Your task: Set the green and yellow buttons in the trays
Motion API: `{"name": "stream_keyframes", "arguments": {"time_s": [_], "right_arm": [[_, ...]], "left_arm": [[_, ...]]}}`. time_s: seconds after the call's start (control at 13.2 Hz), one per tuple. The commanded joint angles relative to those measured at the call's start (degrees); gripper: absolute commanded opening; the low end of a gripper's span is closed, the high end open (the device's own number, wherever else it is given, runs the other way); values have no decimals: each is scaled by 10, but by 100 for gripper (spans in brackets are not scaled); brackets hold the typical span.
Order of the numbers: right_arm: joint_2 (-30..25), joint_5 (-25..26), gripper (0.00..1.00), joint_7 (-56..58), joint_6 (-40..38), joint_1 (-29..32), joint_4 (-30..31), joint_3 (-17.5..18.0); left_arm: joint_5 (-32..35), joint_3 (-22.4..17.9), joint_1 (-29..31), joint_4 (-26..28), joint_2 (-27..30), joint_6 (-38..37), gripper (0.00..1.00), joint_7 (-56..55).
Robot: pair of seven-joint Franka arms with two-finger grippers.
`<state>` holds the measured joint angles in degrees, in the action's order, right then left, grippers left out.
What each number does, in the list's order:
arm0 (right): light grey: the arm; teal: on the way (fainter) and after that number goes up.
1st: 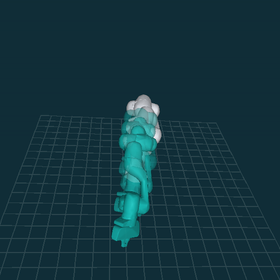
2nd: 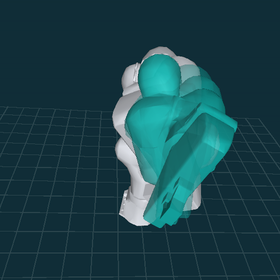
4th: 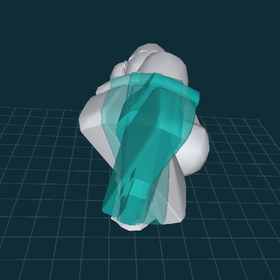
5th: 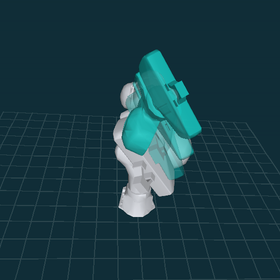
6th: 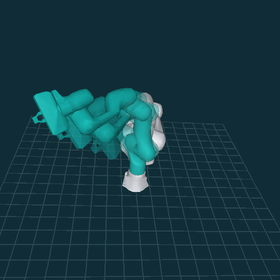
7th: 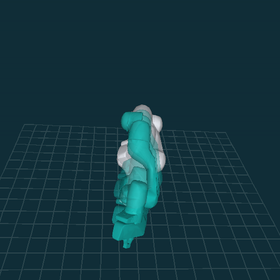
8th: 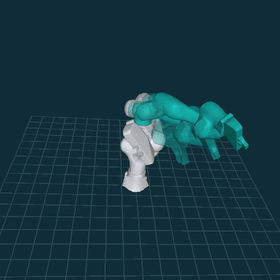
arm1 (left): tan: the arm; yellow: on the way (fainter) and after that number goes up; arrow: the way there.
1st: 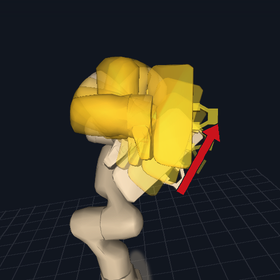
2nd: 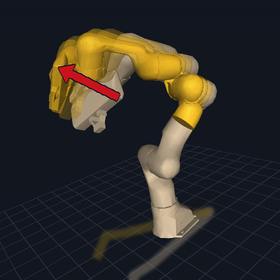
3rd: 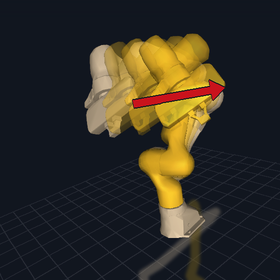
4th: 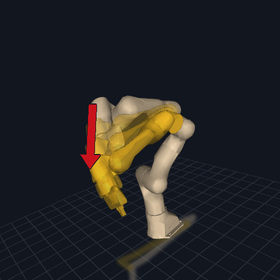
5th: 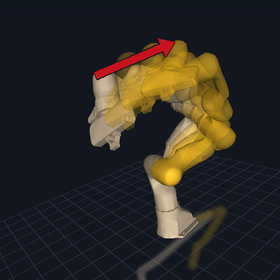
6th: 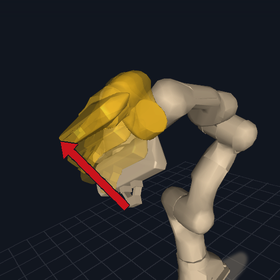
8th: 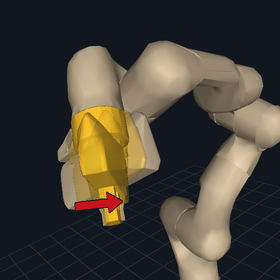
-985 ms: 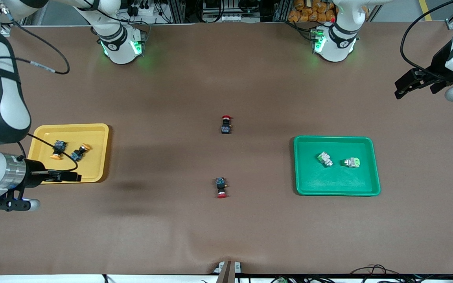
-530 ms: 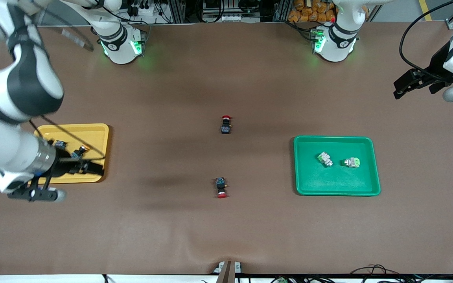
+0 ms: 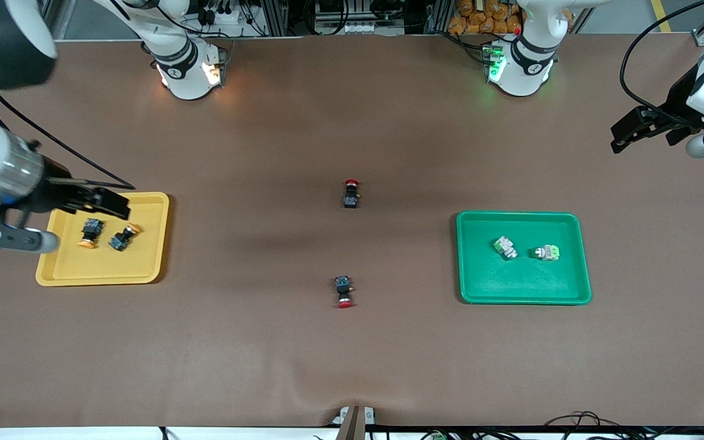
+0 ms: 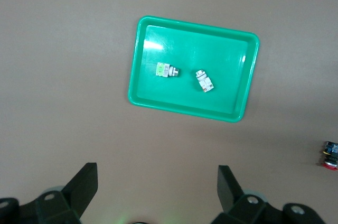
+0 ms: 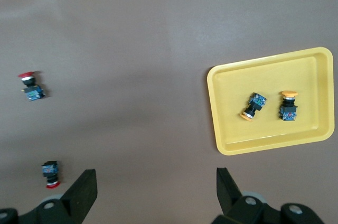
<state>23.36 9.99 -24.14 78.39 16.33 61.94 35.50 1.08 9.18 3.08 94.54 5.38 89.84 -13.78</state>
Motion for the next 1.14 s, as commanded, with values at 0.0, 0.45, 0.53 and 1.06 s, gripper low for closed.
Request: {"name": "stream_keyframes", "arguments": {"time_s": [0.0, 0.45, 0.53, 1.06], "right_arm": [[-17, -17, 100, -2, -4, 10, 5, 4], [-15, -15, 100, -1, -13, 12, 5, -3], [-15, -12, 100, 2, -14, 6, 5, -6], [-52, -22, 100, 264, -19, -122, 7, -247]], "left_arm": [[-12, 1, 5, 20, 22, 1, 100, 11], [-12, 1, 5, 20, 22, 1, 100, 11], [-12, 1, 5, 20, 22, 1, 100, 11], [-12, 1, 5, 21, 22, 1, 100, 11]]}}
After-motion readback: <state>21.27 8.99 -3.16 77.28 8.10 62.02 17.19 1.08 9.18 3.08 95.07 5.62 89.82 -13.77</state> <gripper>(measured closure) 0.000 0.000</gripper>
